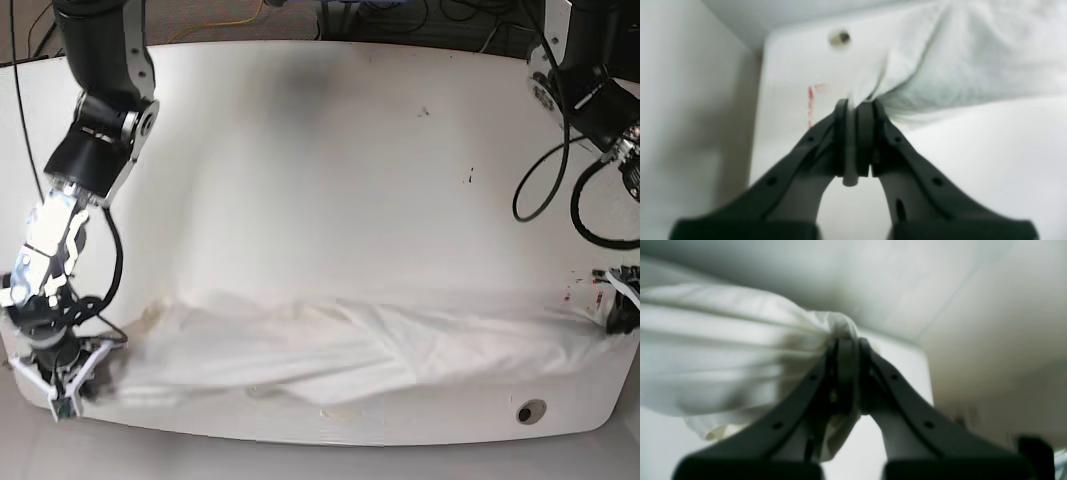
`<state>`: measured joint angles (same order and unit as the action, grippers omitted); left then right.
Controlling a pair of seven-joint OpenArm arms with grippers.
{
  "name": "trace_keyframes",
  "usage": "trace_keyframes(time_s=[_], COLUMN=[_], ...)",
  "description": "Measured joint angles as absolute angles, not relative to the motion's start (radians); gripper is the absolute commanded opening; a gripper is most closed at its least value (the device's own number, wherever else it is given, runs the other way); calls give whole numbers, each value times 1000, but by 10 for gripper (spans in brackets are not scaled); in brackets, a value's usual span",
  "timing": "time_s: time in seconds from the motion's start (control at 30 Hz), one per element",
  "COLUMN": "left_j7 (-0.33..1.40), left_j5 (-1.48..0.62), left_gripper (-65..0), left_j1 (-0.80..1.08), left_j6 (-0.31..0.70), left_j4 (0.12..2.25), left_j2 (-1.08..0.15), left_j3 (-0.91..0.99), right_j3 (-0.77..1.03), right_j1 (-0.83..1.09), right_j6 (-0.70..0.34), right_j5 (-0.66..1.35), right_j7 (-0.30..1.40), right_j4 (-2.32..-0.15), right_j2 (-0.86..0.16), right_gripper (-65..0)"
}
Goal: Layout the t-shirt on the table in an organized manner, then fold the t-shirt properly
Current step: 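Lift the shirt with both grippers and swing it across the table, then lay the shirt down flat between the grippers and release it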
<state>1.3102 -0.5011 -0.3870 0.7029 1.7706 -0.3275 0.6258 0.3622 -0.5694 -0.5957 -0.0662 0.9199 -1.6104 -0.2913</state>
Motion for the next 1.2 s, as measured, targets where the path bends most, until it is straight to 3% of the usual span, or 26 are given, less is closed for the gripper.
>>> trace_keyframes(time_s=[0.5, 1.2], left_j7=[1087, 1076], left_j5=[-486, -495], left_gripper=[-650, -650], left_j1=[33, 169], left_j6=[699, 705], left_j4=[1765, 1600], left_j2=[-328, -386], left_j3=[622, 717], right_j3=[476, 511], right_j1=[-133, 108], right_j6=[-590, -596], right_j5=[110, 181], right_j7=[914, 839], right_j4=[-1643, -1647], right_j2=[-260, -255], right_gripper=[-650, -648])
